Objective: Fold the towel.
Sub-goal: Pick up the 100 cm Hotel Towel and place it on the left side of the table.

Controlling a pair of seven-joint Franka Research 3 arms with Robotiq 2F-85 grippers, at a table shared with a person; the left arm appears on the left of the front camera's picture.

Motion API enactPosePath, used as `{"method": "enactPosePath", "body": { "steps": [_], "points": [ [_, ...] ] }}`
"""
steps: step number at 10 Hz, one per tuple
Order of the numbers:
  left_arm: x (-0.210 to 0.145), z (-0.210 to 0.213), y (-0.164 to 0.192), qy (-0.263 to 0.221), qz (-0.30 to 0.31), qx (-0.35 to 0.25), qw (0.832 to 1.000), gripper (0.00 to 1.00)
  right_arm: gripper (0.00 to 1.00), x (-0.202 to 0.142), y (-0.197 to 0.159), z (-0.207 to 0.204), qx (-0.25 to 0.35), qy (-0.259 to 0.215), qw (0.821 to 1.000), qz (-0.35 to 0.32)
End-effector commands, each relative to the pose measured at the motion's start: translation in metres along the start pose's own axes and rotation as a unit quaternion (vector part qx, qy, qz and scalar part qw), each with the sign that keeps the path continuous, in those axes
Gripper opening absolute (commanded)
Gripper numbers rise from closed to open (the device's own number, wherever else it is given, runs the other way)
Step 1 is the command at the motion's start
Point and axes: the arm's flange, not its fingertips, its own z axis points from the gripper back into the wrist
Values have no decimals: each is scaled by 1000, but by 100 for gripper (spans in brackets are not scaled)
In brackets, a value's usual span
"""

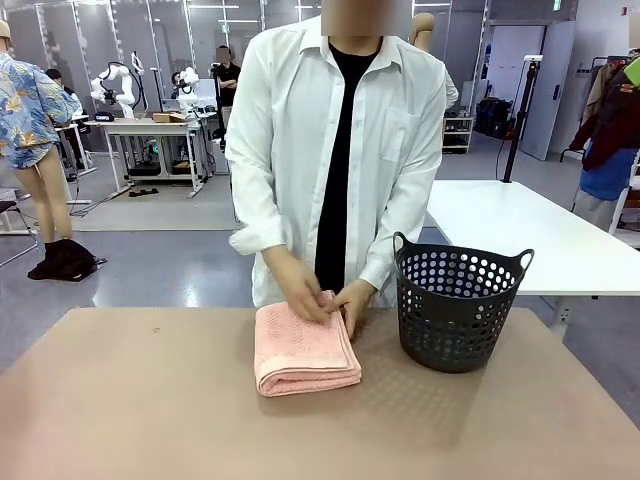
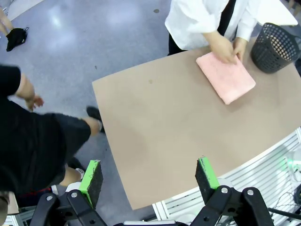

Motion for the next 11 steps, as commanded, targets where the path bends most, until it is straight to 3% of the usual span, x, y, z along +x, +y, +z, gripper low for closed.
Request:
{"method": "enactPosePath", "body": {
  "steps": [1,11],
  "points": [
    [0,2,0,3,1,2,1000,100,95,0,-1,1,0,0,1000,0],
    [0,2,0,3,1,2,1000,100,95,0,-1,1,0,0,1000,0]
  ]
}}
